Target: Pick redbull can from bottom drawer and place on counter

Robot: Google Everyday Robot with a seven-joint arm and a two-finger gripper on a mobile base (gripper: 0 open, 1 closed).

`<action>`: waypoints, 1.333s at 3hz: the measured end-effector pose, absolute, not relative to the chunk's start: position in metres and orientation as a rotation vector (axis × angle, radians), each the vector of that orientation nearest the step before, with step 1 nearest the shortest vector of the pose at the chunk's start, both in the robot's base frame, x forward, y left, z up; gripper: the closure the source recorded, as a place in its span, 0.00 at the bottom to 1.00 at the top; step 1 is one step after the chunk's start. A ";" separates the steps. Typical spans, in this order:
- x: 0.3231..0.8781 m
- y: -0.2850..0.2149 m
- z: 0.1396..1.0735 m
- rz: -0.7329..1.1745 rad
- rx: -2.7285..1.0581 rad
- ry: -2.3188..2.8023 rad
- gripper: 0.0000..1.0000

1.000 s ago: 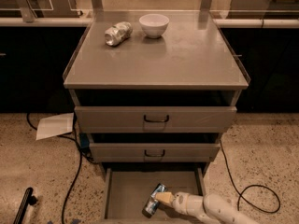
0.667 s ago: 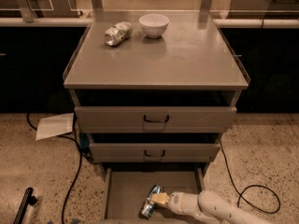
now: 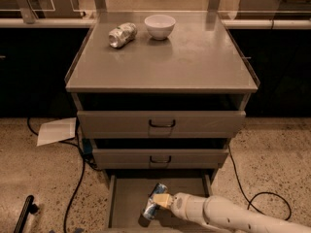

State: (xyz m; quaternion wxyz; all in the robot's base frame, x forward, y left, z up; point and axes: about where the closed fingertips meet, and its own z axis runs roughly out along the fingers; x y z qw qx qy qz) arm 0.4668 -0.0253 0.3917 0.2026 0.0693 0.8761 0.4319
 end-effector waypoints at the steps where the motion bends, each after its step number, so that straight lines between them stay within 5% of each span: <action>1: 0.444 -0.018 0.458 1.189 0.129 2.339 1.00; 4: 0.429 -0.016 0.531 1.164 0.096 2.179 1.00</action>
Offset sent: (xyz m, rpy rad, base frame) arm -0.0619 -0.0011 0.1878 -0.0076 -0.3637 -0.0916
